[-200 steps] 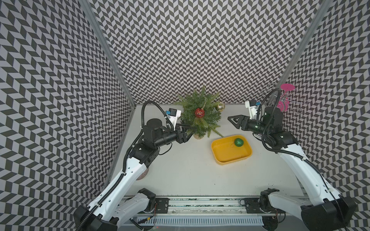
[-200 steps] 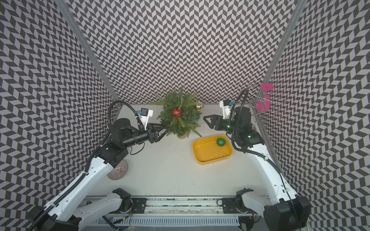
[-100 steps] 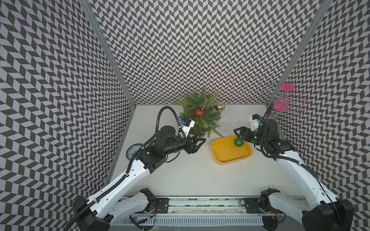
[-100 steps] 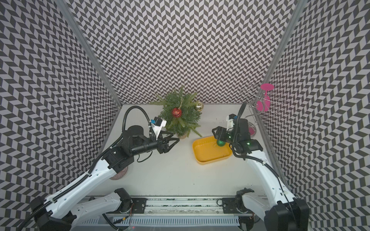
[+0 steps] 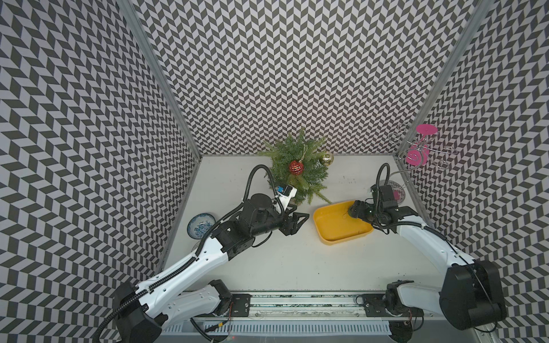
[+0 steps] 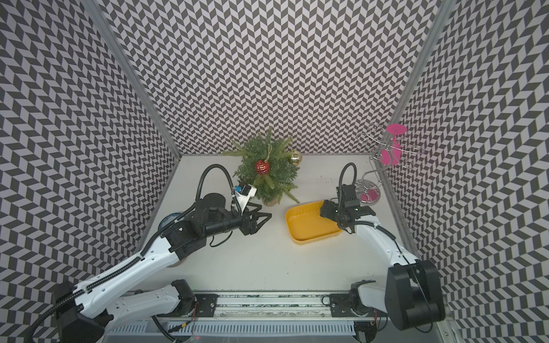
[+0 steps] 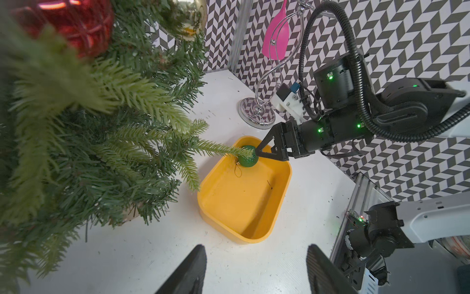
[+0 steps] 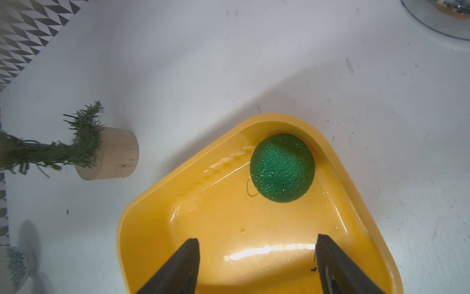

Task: Decorate the small christmas tree with ornaments
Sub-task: Pick up an ornament from the container.

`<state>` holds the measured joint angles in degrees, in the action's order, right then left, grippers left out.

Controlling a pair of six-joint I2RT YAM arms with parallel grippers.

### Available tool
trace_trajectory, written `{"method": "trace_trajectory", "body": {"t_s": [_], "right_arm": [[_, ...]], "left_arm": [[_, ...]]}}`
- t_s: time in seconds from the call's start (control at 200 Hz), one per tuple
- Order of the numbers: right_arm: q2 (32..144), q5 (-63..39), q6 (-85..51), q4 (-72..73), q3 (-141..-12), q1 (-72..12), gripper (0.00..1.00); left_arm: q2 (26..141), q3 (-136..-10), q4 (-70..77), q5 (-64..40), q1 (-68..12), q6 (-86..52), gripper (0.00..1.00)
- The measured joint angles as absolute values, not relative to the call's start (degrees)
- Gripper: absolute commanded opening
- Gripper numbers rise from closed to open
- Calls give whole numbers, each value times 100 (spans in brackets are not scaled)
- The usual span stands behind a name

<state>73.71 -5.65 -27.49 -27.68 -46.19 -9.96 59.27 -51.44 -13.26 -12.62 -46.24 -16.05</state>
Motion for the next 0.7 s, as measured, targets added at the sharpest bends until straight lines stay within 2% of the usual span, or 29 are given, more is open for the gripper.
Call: {"method": "trace_trajectory", "body": {"t_s": [0.701], "right_arm": [[8742, -191, -3015, -1931, -4729, -996, 72]], "left_arm": [[6163, -5118, -1295, -1201, -4650, -1568, 64]]}}
